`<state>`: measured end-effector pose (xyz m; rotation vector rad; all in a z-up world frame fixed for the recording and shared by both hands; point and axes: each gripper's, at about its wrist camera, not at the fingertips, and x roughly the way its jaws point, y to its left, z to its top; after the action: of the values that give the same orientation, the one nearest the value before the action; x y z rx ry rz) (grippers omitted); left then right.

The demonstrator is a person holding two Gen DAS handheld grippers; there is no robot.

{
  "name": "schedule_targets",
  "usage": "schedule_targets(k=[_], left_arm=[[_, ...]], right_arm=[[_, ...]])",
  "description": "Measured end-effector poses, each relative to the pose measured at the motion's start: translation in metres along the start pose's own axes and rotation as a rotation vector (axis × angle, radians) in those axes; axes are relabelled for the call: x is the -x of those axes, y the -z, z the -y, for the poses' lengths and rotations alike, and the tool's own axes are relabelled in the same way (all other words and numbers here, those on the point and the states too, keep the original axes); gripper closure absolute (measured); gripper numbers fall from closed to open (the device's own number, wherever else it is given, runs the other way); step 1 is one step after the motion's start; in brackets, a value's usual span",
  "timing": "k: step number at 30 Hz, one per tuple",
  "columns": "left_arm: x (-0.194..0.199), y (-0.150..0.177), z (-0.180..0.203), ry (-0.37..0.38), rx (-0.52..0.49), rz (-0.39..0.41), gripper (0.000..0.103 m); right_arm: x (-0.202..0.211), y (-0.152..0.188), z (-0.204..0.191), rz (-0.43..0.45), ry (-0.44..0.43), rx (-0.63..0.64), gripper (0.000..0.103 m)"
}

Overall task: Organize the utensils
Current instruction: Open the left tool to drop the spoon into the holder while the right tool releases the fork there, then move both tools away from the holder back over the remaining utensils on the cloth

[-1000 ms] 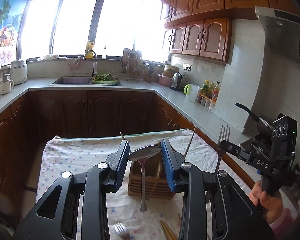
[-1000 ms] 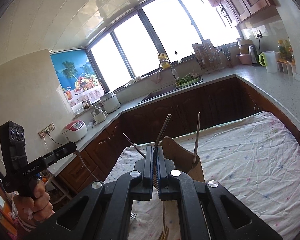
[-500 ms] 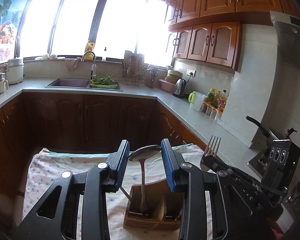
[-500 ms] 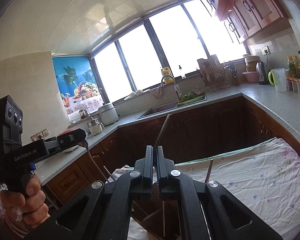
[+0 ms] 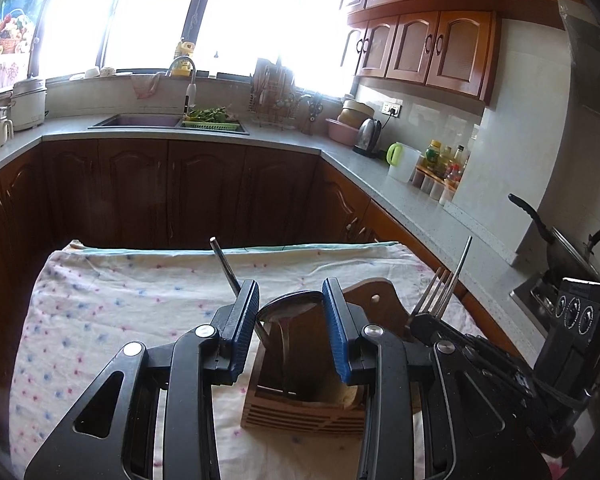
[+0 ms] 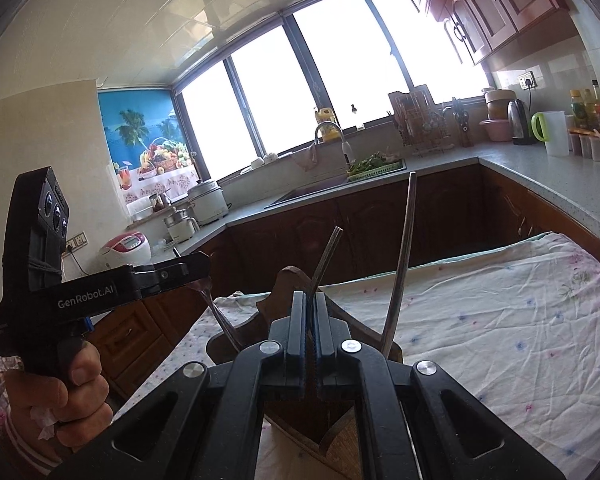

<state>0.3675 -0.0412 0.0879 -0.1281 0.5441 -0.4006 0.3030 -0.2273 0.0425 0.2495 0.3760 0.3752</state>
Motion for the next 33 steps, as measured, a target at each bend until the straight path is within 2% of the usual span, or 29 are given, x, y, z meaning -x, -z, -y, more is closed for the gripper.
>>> schedule_targets(k=[4, 11, 14, 17, 19, 20, 21, 22, 23, 26, 27, 29, 31, 33], left_arm=[[-0.001, 0.008, 0.002, -0.006, -0.018, -0.009, 0.071], [0.002, 0.008, -0.009, 0.003, 0.028, -0.015, 0.071], [0.001, 0.008, -0.011, -0.005, 0.038, -0.021, 0.071], [0.002, 0.008, -0.01, -0.013, 0.039, -0.029, 0.071], [0.003, 0.009, -0.011, -0.013, 0.044, -0.035, 0.069], [0.004, 0.009, -0.012, -0.011, 0.048, -0.039, 0.068], [0.005, 0.009, -0.013, -0.01, 0.052, -0.043, 0.063], [0.006, 0.01, -0.014, -0.015, 0.058, -0.045, 0.054], [0.008, 0.011, -0.014, -0.017, 0.065, -0.042, 0.051], [0.016, 0.015, -0.017, -0.027, 0.082, -0.039, 0.044], [0.019, 0.016, -0.018, -0.04, 0.088, -0.037, 0.038], [0.027, 0.019, -0.02, -0.052, 0.09, -0.028, 0.036], [0.036, 0.022, -0.022, -0.066, 0.097, -0.028, 0.026], [0.047, 0.029, -0.027, -0.082, 0.116, -0.019, 0.022]], right_arm=[[-0.005, 0.006, 0.006, -0.058, -0.005, -0.021, 0.101], [-0.004, 0.003, 0.012, -0.089, -0.013, -0.039, 0.1], [-0.004, 0.002, 0.014, -0.097, -0.013, -0.047, 0.095], [-0.003, 0.001, 0.017, -0.103, -0.015, -0.061, 0.095], [0.0, 0.0, 0.018, -0.103, -0.008, -0.07, 0.091], [0.002, 0.0, 0.019, -0.1, -0.009, -0.078, 0.085], [0.005, 0.0, 0.02, -0.094, -0.012, -0.088, 0.077], [0.008, -0.001, 0.021, -0.088, -0.011, -0.095, 0.073], [0.012, -0.001, 0.022, -0.082, -0.007, -0.1, 0.07], [0.022, -0.003, 0.026, -0.068, -0.003, -0.123, 0.069], [0.026, -0.003, 0.027, -0.061, -0.001, -0.13, 0.067], [0.035, -0.004, 0.027, -0.047, 0.0, -0.14, 0.064], [0.045, -0.005, 0.028, -0.035, 0.007, -0.151, 0.062], [0.055, -0.004, 0.03, -0.02, 0.005, -0.169, 0.051]])
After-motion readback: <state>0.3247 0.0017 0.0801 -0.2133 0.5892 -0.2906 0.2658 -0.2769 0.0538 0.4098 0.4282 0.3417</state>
